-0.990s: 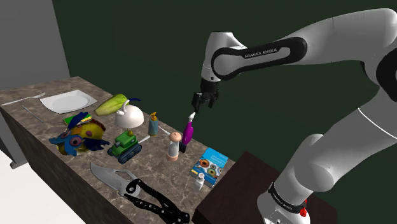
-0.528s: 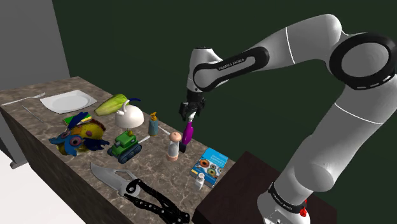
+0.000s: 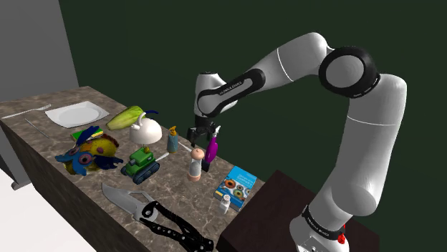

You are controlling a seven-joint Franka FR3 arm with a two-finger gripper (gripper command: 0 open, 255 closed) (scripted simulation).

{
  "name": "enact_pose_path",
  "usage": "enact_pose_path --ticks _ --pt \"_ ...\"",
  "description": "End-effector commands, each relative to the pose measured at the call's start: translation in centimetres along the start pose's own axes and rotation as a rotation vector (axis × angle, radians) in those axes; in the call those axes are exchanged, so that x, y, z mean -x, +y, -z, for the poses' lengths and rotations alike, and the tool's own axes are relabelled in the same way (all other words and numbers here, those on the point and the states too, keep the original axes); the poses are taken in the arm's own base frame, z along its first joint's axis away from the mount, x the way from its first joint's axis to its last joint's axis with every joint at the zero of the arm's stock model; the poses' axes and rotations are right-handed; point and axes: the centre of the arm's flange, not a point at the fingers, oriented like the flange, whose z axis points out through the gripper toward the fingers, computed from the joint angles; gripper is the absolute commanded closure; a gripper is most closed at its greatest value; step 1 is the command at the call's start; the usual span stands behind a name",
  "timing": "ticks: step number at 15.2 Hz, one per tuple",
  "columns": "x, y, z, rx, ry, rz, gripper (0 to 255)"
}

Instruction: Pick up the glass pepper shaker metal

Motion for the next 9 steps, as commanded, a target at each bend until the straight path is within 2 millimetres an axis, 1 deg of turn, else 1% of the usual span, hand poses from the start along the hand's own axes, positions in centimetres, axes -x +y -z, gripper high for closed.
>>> enact_pose_path --ticks 1,2,9 --pt "-1.6 -0.8 -2.1 -0.005 -0.011 0.000 0" --pt "-2.0 -0.9 -2.6 -0.006 -0.014 0.000 0" --pt "-2.2 -0.9 -6.3 -0.006 -0.014 0.000 0"
